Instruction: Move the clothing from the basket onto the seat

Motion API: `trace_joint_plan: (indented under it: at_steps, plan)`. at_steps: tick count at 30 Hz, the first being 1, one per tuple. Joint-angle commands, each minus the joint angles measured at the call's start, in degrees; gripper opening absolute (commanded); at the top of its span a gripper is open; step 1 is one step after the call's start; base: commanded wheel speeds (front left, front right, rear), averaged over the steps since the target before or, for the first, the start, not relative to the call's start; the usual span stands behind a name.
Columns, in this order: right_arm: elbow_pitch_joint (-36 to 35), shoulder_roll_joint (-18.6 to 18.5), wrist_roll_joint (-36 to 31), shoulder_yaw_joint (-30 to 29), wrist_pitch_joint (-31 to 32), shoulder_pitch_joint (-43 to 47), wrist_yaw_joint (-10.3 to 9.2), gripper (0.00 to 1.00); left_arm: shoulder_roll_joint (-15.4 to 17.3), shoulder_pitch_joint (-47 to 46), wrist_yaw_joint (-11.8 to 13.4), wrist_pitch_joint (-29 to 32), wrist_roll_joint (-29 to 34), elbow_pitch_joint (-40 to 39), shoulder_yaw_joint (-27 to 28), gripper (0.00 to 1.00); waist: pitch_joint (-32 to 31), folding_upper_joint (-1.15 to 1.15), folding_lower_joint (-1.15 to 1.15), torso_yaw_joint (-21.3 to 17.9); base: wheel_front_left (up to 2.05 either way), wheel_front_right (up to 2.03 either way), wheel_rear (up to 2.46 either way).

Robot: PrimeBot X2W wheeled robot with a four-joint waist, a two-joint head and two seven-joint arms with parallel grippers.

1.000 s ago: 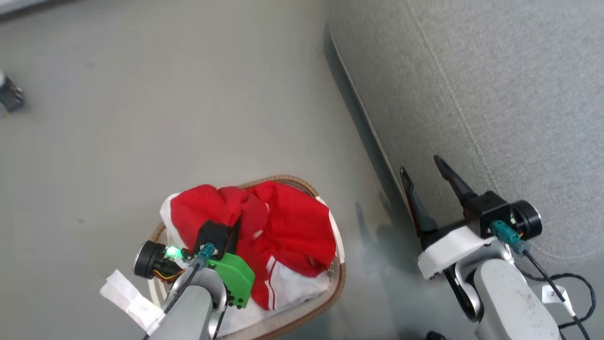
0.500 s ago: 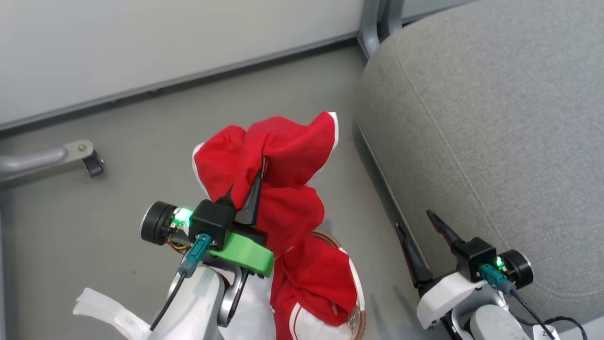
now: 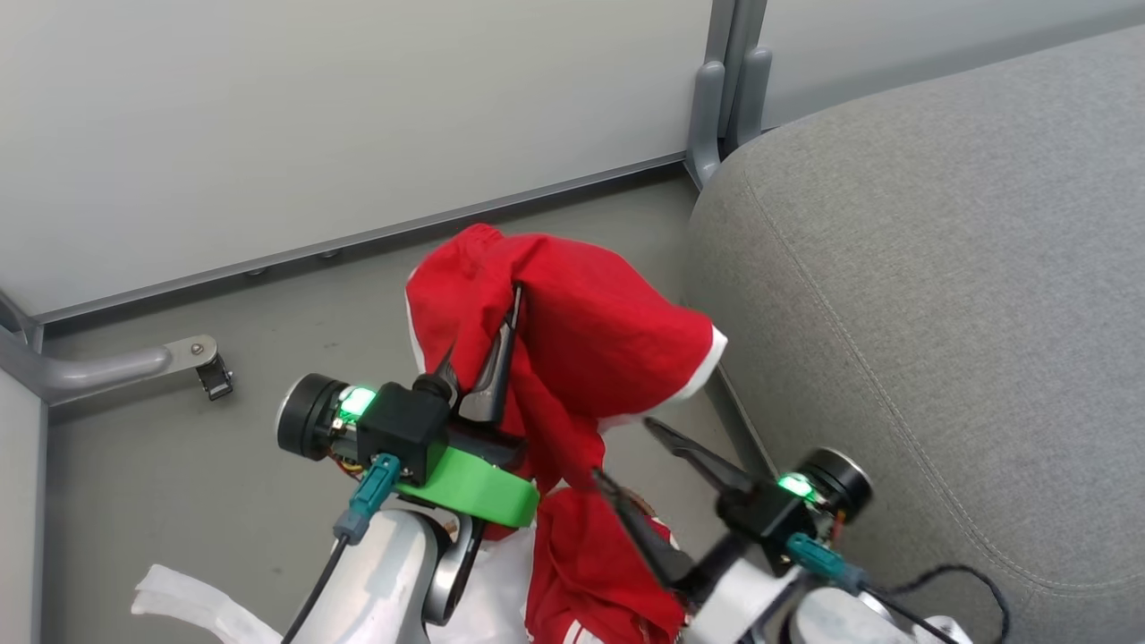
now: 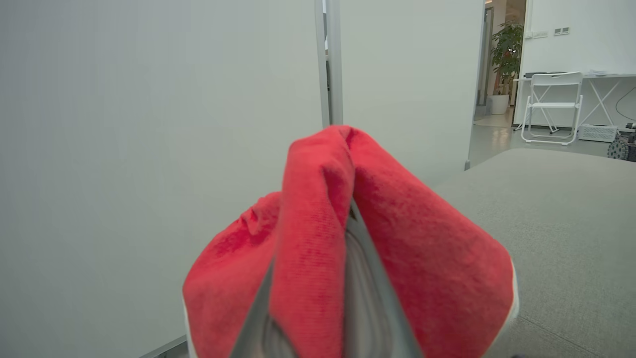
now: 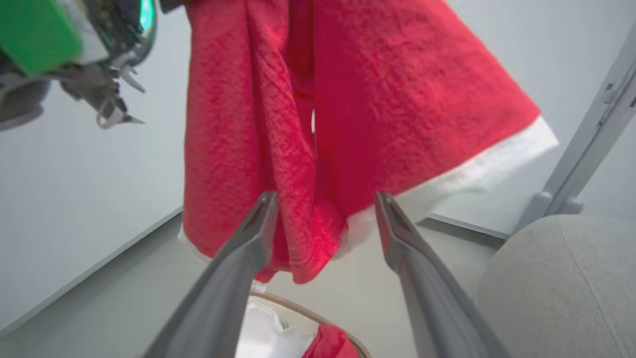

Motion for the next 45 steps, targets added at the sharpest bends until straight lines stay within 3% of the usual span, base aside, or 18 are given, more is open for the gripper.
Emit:
trace_joint_plan:
  at_steps: [1,5,16,18,22,23,24,25,28,40,45]
  plan:
    - [-0.6,-0.7,0.7,2.5,-0.1,-2.3,-0.06,1.00,0.1,1.0,0.1,0.0,-0.3,0.1,-0.4,0.00,0.1,0.16,0.01,0.2,0.00,0.00,0.00]
    - [0.2,-0.5,1.0,7.7,-0.1,-8.0,-0.06,1.00,0.1,1.0,0.1,0.0,-1.3,0.5,-2.2,0.00,0.0,0.16,0.01,1.2,0.00,0.00,0.00]
    - [11.9,3.5,1.7,12.4,-0.1,-16.7,-0.06,1.00,0.1,0.6,0.9,-0.1,-5.3,0.1,-9.2,0.00,-0.3,0.16,0.01,5.4,0.00,0.00,0.00]
    - [12.9,4.1,2.9,12.5,-0.1,-17.6,-0.06,0.00,0.1,0.7,1.1,-0.1,-5.8,0.1,-9.9,0.00,-0.3,0.16,0.01,5.8,0.00,0.00,0.00]
    - [12.2,4.2,3.5,11.4,-0.1,-17.0,-0.06,0.00,0.1,1.2,1.7,-0.1,-5.2,0.2,-9.9,0.00,0.0,0.16,0.01,5.2,0.00,0.00,0.00]
    - [11.7,4.3,3.4,10.7,-0.1,-16.3,-0.07,0.00,0.1,1.6,2.0,-0.1,-4.7,0.1,-9.6,0.29,0.0,0.16,0.01,4.6,0.00,0.00,0.00]
    - [11.3,4.2,3.3,10.0,-0.1,-15.7,-0.07,0.00,0.1,2.0,2.1,-0.1,-4.8,0.3,-9.5,0.75,0.1,0.16,0.01,4.0,0.00,0.00,0.00]
    - [10.7,4.3,3.2,9.5,-0.1,-15.0,-0.07,0.00,0.1,2.2,2.4,0.0,-4.5,0.5,-9.0,1.00,0.3,0.16,0.01,2.7,0.00,0.00,0.00]
    - [9.1,3.9,2.6,7.4,-0.1,-13.3,-0.07,0.00,0.1,2.3,2.6,0.0,-3.8,0.7,-8.0,1.00,1.0,0.16,0.01,-1.0,0.00,0.00,0.00]
    - [3.5,0.2,1.5,3.7,-0.1,-10.4,-0.08,0.00,0.1,1.0,1.1,0.0,-0.8,3.0,-4.3,1.00,5.1,0.16,0.01,-22.4,0.00,0.00,0.00]
    - [0.6,-2.0,0.1,-2.6,-0.1,-9.0,-0.07,0.00,0.2,-1.7,-1.2,0.0,-1.0,4.7,-6.8,1.00,7.9,0.16,0.01,-24.1,0.00,0.00,0.00]
